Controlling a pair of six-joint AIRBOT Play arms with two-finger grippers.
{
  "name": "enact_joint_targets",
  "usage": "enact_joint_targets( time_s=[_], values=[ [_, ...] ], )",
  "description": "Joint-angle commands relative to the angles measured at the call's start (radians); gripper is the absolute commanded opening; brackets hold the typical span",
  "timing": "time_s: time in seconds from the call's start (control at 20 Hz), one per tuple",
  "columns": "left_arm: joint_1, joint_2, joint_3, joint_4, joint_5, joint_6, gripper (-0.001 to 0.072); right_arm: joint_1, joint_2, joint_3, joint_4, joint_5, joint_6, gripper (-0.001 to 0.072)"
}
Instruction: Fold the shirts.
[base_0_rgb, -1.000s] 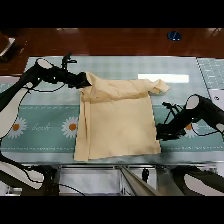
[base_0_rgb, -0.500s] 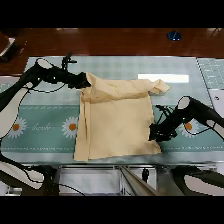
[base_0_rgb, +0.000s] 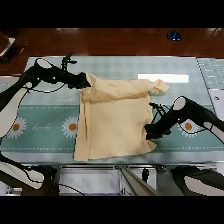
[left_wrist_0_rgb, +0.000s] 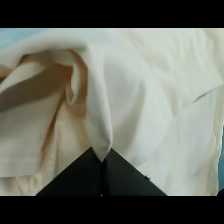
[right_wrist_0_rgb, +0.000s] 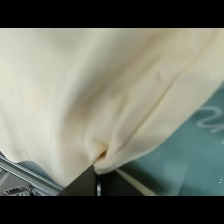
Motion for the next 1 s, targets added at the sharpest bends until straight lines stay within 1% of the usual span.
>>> enact_joint_targets(
  time_s=[0.0,0.1,0.2,0.3,0.45,0.6,0.65,0.75,0.85,0.95],
  values=[
    [0.046,0.026,0.001,0.0,-0.02,-0.001,0.0027,-0.035,0.046,0.0,-0.091,0.028,0.016,0.0017],
    [0.102,0.061,0.0,0.001,-0.06,0.0,0.0027,-0.111,0.063,0.0,-0.132,0.04,0.027,0.0017],
    [0.157,0.105,-0.009,0.001,-0.108,0.002,0.0028,-0.228,0.078,0.004,-0.133,0.032,0.01,0.0017],
    [0.193,0.167,-0.064,0.001,-0.134,0.03,0.0027,-0.359,0.077,0.06,-0.135,0.023,0.009,0.0017],
    [0.2,0.29,-0.235,0.0,-0.098,0.053,0.0027,-0.512,0.068,0.228,-0.131,0.014,0.002,0.0016],
    [0.18,0.413,-0.442,-0.006,-0.075,0.064,0.0027,-0.547,-0.022,0.453,-0.112,0.031,-0.009,0.0017],
    [0.174,0.454,-0.515,-0.021,-0.069,0.064,0.0027,-0.547,-0.068,0.534,-0.089,0.034,-0.009,0.0017],
    [0.164,0.54,-0.677,-0.1,-0.068,0.086,0.0027,-0.547,-0.166,0.685,-0.001,0.033,-0.009,0.0017],
    [0.158,0.608,-0.805,-0.143,-0.05,0.086,0.0028,-0.547,-0.279,0.834,0.107,0.039,-0.008,0.0017],
    [0.138,0.647,-0.9,-0.192,-0.034,0.087,0.0028,-0.54,-0.37,0.922,0.217,0.045,-0.008,0.0017]
  ],
)
